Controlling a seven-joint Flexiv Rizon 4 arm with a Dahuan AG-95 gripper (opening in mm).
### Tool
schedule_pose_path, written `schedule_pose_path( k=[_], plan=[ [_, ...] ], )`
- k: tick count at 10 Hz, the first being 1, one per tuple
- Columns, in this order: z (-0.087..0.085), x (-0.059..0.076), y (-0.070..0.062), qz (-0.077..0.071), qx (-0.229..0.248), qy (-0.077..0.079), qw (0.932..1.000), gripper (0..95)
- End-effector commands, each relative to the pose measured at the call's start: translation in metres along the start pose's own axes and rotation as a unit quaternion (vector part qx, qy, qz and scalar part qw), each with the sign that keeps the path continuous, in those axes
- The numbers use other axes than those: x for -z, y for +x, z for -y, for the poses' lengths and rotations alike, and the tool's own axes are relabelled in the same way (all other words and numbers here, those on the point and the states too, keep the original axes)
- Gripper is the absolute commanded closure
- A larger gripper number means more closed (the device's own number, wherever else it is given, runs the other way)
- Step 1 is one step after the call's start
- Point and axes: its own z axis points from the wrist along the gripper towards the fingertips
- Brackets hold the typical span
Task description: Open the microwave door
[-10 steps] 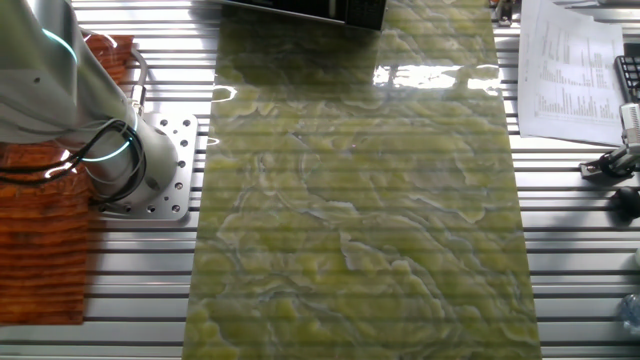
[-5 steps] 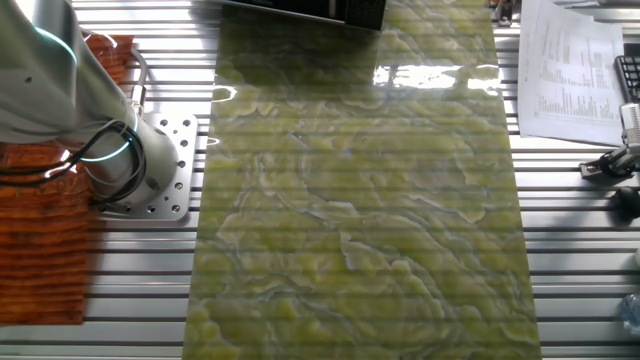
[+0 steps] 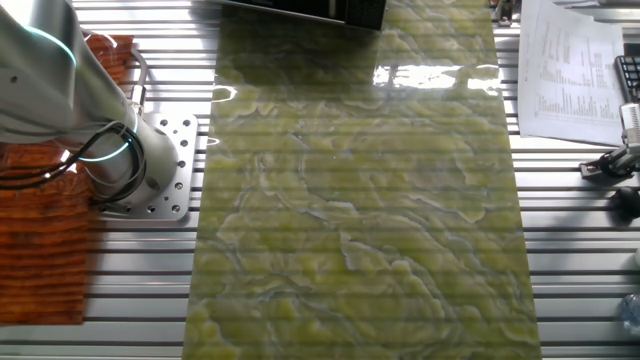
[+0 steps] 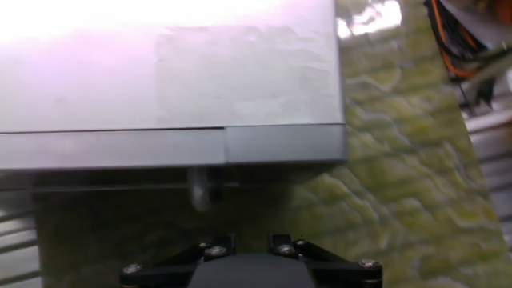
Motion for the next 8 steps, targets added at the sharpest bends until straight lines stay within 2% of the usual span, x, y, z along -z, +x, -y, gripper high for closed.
schedule_pose_path(
  k=[1,2,3,4,6,7,8],
  plan=[
    [0.000,-0.001,-0.002,0.001,-0.024,0.003,0.9997,76.0],
    [0.000,-0.001,-0.002,-0.017,-0.029,0.008,0.9994,76.0],
    [0.000,-0.001,-0.002,-0.020,-0.023,0.009,0.9995,76.0],
    [0.000,-0.001,-0.002,-0.005,-0.004,0.005,1.0000,57.0],
    [-0.005,0.000,-0.004,0.015,0.026,0.001,0.9995,57.0],
    [-0.013,0.002,-0.008,0.010,0.029,0.002,0.9995,57.0],
    [-0.020,0.000,-0.013,0.015,0.040,0.002,0.9991,57.0]
  ],
)
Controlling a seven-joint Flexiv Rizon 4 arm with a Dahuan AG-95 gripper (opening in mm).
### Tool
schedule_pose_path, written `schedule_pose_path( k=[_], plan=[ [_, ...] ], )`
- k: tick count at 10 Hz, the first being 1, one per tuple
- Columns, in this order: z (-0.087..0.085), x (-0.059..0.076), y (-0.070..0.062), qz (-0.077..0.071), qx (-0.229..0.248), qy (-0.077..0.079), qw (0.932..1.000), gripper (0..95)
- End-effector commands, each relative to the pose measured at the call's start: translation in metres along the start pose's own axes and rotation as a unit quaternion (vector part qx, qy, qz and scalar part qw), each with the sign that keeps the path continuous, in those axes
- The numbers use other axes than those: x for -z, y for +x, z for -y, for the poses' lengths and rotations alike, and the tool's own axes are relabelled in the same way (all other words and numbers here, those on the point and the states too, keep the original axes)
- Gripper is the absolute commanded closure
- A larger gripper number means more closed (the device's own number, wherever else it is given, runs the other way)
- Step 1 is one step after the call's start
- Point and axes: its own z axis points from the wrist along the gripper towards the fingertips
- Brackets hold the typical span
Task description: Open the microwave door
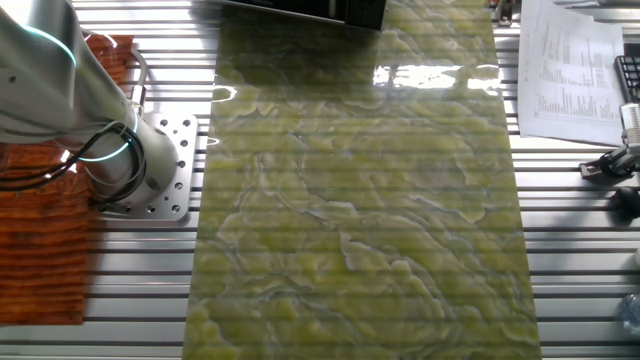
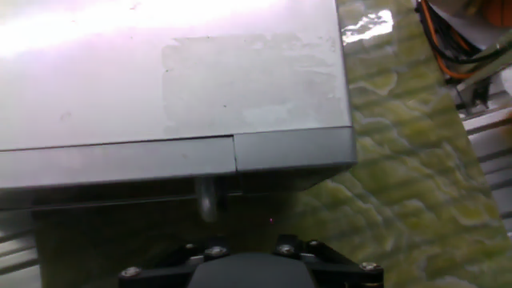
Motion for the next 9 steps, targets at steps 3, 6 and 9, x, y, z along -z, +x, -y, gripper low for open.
schedule_pose_path(
  k=[3,6,9],
  plan=[
    [-0.017,-0.010,-0.012,0.036,0.059,0.001,0.9976,57.0],
    [-0.020,-0.018,-0.017,0.045,0.067,0.014,0.9966,57.0],
    [-0.020,-0.021,-0.019,0.054,0.071,0.014,0.9959,57.0]
  ],
)
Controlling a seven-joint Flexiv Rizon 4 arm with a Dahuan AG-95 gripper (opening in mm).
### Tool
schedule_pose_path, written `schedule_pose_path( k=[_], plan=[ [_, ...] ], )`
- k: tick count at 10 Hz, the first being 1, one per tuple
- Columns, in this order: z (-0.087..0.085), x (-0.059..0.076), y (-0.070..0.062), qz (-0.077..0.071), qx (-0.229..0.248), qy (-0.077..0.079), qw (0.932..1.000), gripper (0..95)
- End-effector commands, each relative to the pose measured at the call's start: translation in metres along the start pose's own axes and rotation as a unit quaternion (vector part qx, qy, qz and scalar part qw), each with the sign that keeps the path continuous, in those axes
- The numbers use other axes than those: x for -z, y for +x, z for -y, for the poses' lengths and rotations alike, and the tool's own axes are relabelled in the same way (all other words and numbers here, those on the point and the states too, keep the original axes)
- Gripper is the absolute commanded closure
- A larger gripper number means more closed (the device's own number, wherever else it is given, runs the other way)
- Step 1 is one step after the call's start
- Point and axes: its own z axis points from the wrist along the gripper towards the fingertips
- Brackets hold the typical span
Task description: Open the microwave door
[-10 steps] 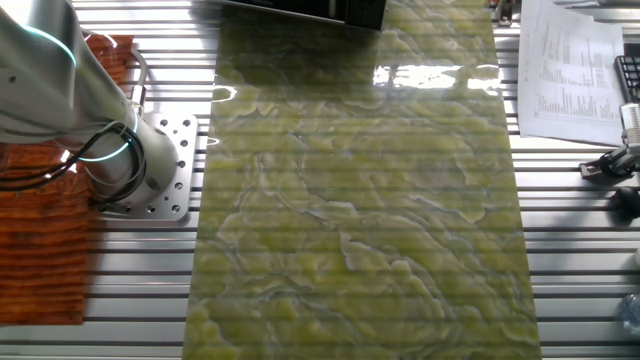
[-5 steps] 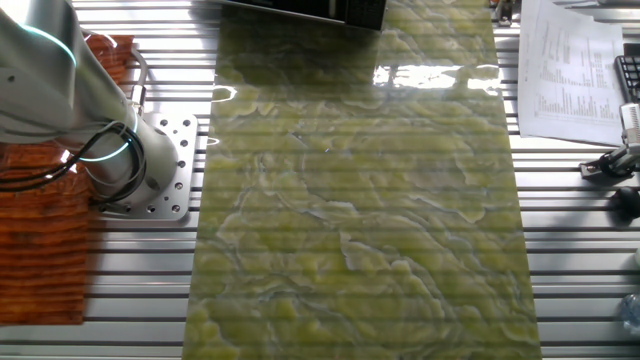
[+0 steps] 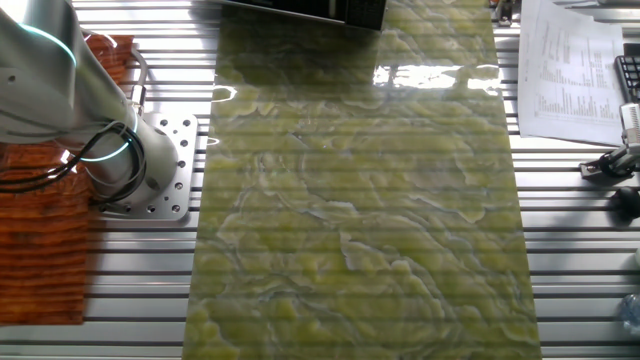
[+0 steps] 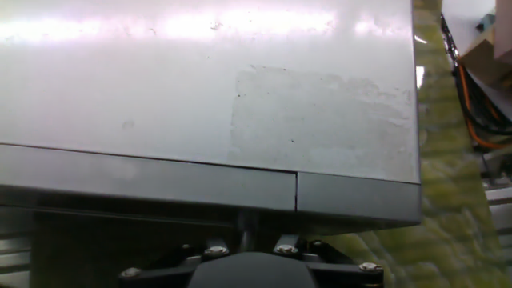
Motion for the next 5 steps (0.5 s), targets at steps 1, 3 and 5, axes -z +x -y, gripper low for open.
schedule_pose_path(
  k=[1,3,5],
  plan=[
    [0.0002,-0.0002,-0.0013,0.011,0.000,-0.007,0.9999,76.0],
    [0.0003,-0.0002,-0.0014,0.013,0.005,-0.015,0.9998,95.0],
    [0.0001,-0.0006,-0.0017,0.016,0.008,-0.022,0.9996,95.0]
  ],
)
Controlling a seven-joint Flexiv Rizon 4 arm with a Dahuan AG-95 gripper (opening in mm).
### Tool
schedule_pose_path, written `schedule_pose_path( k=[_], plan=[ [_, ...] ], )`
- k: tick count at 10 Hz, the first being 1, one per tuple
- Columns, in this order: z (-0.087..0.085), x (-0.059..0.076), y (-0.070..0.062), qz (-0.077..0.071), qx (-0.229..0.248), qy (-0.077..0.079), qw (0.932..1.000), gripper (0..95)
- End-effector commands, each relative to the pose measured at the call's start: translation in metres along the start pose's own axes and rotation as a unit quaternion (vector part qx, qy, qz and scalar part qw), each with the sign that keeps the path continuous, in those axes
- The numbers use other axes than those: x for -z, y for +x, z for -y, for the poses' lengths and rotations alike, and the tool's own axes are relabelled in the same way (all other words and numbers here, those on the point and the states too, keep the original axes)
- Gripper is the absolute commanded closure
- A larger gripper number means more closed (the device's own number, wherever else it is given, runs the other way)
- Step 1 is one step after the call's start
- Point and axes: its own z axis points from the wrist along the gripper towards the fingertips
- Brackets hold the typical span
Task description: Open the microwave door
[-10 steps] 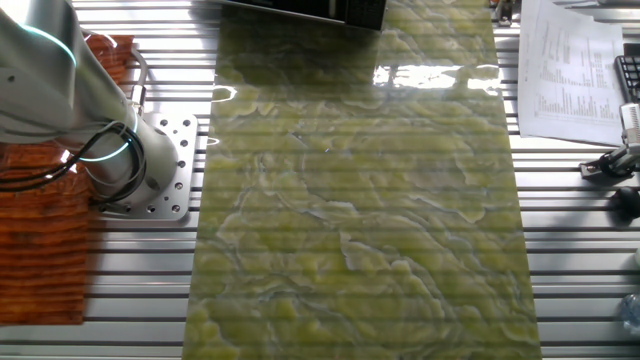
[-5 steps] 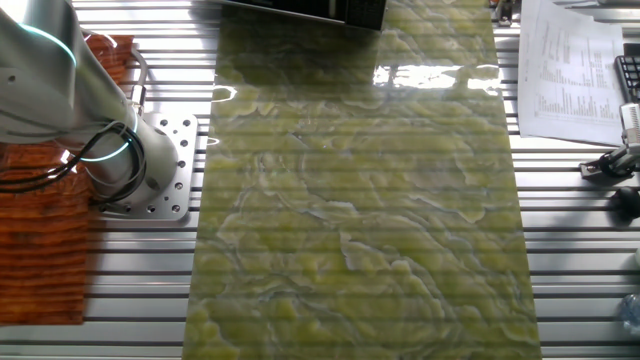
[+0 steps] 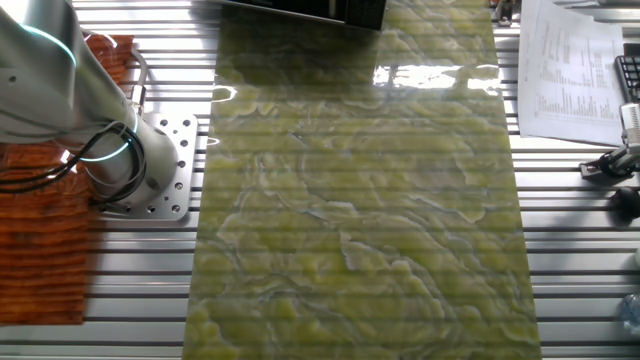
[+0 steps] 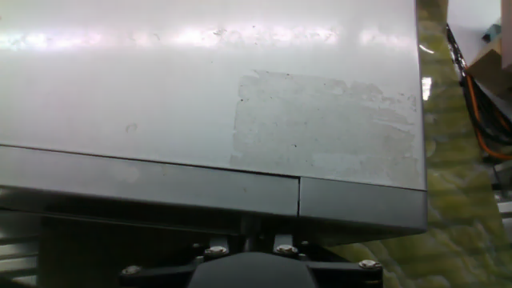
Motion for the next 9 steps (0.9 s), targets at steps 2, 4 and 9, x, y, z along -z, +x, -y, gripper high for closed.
schedule_pose_path(
  k=[2,4,9],
  plan=[
    [0.0006,-0.0017,-0.0011,0.012,0.008,-0.016,0.9998,95.0],
    [0.0004,-0.0019,-0.0007,0.018,0.014,-0.018,0.9996,95.0],
    [-0.0019,-0.0018,0.0058,0.030,0.013,-0.021,0.9992,95.0]
  ],
)
